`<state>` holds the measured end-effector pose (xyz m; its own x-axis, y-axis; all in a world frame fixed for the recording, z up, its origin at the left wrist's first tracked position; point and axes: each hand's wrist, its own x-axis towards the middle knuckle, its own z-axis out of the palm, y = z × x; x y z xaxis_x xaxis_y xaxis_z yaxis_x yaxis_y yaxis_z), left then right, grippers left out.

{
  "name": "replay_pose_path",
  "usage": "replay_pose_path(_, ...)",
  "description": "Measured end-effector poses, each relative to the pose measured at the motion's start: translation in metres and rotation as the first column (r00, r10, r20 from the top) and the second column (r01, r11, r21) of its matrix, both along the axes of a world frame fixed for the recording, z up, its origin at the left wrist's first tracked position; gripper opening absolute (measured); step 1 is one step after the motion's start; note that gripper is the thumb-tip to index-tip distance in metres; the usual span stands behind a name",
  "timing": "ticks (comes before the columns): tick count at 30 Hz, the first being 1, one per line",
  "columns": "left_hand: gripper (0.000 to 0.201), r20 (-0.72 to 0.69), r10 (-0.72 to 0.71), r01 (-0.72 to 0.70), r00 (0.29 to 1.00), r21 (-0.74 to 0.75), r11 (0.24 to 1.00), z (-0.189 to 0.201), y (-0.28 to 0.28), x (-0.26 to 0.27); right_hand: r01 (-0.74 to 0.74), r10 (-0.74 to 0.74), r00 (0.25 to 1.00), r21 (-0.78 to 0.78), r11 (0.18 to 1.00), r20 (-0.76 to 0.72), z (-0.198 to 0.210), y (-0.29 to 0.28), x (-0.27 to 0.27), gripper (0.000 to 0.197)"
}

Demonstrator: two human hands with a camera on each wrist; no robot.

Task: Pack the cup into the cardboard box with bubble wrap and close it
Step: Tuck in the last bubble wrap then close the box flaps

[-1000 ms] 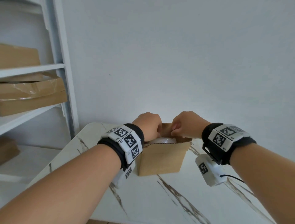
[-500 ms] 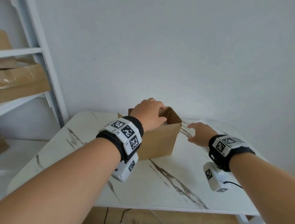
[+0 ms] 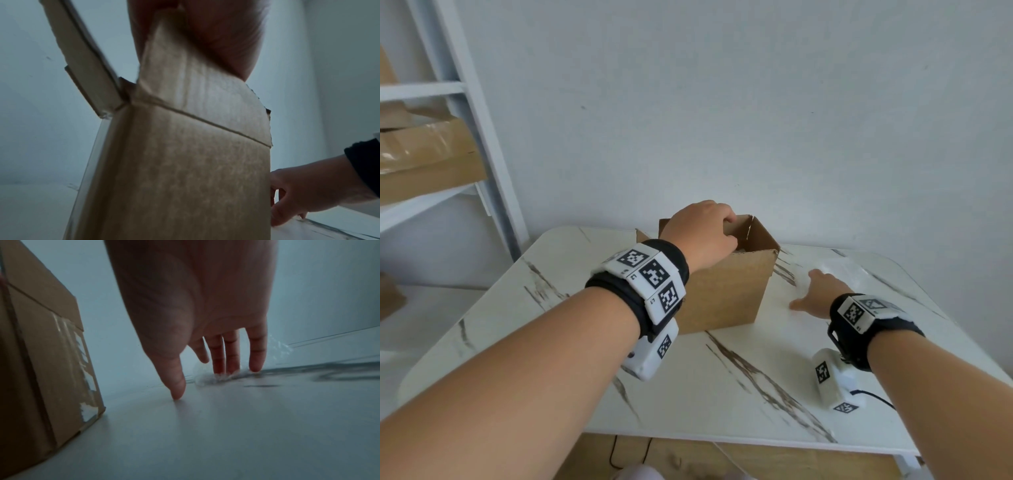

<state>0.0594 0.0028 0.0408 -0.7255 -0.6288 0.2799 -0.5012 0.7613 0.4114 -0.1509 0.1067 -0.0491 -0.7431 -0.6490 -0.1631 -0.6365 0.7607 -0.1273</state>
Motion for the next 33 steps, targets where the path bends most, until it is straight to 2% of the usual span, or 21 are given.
replay_pose_path(2, 0.039, 0.008, -0.003, 0.003, 1.000, 0.001, 1.000, 0.000, 0.001, 0.000, 0.005, -0.004, 1.000, -0.017, 1.000, 0.021, 0.002, 0.000, 0.002, 0.067)
replay_pose_path(6, 0.038, 0.025, -0.006, 0.006, 1.000, 0.010, 1.000, 0.000, 0.003, 0.002, -0.035, 0.035, 0.999, -0.031, 0.999, 0.009, 0.002, 0.005, 0.009, 0.031)
replay_pose_path(10, 0.041, 0.065, -0.026, 0.024, 0.998, 0.035, 0.999, 0.002, 0.007, 0.004, -0.027, 0.029, 0.999, -0.065, 0.998, 0.028, 0.010, 0.012, 0.010, 0.020)
replay_pose_path(13, 0.042, 0.086, -0.034, 0.029, 0.996, 0.052, 0.998, 0.006, 0.009, 0.007, 0.001, 0.002, 1.000, -0.223, 0.975, 0.013, 0.040, 0.019, 0.011, 0.016)
replay_pose_path(16, 0.041, 0.045, -0.013, 0.010, 0.999, 0.058, 0.998, 0.017, 0.013, 0.010, -0.015, 0.012, 1.000, -0.470, 0.883, -0.008, 0.083, 0.026, 0.018, 0.016)
replay_pose_path(20, 0.050, -0.060, -0.056, 0.059, 0.997, 0.038, 0.998, 0.042, 0.025, 0.009, -0.116, 0.125, 0.991, -0.740, 0.663, -0.043, 0.139, 0.031, 0.040, 0.007)
replay_pose_path(23, 0.067, -0.132, -0.076, 0.084, 0.988, 0.060, 0.995, 0.061, 0.035, 0.008, -0.195, 0.288, 0.956, -0.837, 0.512, -0.047, 0.171, 0.031, 0.064, 0.010)
replay_pose_path(27, 0.076, -0.246, -0.047, 0.090, 0.968, 0.165, 0.982, 0.079, 0.038, 0.014, -0.262, 0.434, 0.897, -0.889, 0.376, -0.081, 0.200, 0.032, 0.096, 0.010)
replay_pose_path(29, 0.062, -0.290, -0.030, 0.090, 0.957, 0.198, 0.976, 0.085, 0.035, 0.021, -0.247, 0.480, 0.875, -0.909, 0.337, -0.061, 0.210, 0.033, 0.108, 0.005)
replay_pose_path(32, 0.018, -0.380, 0.021, 0.042, 0.925, 0.157, 0.987, 0.090, 0.028, 0.030, -0.225, 0.505, 0.862, -0.925, 0.308, -0.041, 0.220, 0.035, 0.118, 0.004)
replay_pose_path(33, 0.014, -0.414, 0.045, 0.025, 0.909, 0.163, 0.986, 0.091, 0.026, 0.034, -0.222, 0.495, 0.868, -0.927, 0.303, -0.046, 0.222, 0.034, 0.120, 0.004)
